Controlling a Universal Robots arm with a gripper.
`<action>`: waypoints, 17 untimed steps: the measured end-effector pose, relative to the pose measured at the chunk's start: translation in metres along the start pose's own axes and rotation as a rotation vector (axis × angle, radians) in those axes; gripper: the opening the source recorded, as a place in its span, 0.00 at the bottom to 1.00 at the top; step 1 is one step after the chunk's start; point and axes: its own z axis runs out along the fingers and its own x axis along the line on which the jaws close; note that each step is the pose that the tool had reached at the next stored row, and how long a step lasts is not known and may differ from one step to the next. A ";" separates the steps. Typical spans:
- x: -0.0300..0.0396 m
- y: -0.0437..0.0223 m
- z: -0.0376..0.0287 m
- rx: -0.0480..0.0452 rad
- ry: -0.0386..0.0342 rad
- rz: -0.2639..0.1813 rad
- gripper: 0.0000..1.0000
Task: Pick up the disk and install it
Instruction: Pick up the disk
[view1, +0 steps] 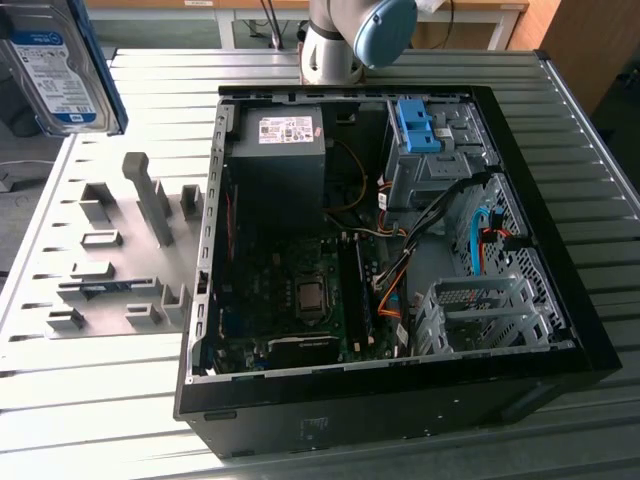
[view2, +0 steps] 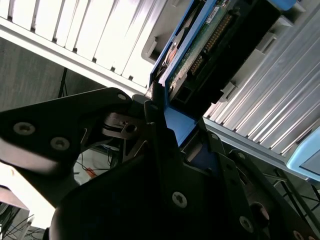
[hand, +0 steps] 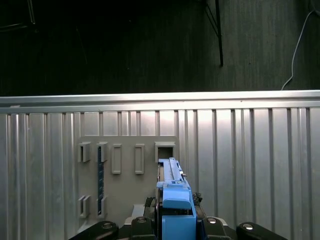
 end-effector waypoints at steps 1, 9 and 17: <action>-0.0001 0.0000 -0.0008 -0.0001 0.0001 0.000 0.36; -0.0003 0.0000 -0.0070 0.0000 0.0000 0.000 0.36; -0.0004 0.0000 -0.0125 0.0000 0.0000 0.000 0.36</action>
